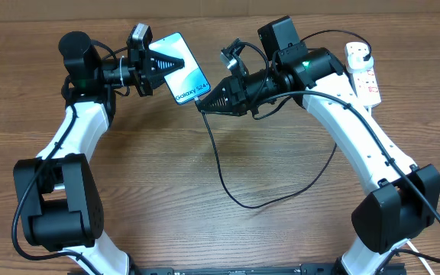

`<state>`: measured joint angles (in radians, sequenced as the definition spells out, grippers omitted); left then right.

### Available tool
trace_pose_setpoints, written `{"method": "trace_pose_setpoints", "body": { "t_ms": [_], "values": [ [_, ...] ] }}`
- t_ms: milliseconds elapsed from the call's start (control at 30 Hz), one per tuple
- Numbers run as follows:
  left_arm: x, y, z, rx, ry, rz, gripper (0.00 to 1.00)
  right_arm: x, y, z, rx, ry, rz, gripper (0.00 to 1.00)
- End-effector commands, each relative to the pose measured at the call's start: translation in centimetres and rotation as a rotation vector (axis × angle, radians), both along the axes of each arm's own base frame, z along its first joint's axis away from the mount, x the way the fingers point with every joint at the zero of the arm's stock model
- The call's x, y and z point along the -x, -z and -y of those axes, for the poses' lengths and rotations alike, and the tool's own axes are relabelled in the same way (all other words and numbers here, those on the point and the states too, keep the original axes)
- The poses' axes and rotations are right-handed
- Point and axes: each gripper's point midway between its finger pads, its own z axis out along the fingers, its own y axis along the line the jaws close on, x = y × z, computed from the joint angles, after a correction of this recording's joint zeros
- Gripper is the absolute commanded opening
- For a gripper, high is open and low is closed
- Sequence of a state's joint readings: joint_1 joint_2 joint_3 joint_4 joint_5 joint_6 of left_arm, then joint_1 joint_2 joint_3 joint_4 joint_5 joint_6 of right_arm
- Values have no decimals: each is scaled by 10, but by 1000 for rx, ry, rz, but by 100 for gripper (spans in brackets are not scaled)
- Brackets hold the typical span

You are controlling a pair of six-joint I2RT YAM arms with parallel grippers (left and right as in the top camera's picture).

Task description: Plug charger to phone and switch on socket

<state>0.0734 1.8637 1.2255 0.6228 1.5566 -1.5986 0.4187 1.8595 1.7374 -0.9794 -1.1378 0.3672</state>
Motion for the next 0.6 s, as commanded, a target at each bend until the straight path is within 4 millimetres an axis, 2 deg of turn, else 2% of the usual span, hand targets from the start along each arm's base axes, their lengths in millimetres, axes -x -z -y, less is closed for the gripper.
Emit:
{"method": "trace_pose_setpoints", "body": {
  "t_ms": [0, 167, 567],
  "values": [
    [3, -4, 1, 0, 24, 8, 4, -2, -18, 2, -27, 5, 41, 4],
    [3, -4, 1, -2, 24, 29, 4, 4, -25, 1, -69, -23, 24, 4],
    [3, -5, 1, -3, 24, 37, 4, 5, -21, 2, -61, -22, 8, 4]
  ]
}}
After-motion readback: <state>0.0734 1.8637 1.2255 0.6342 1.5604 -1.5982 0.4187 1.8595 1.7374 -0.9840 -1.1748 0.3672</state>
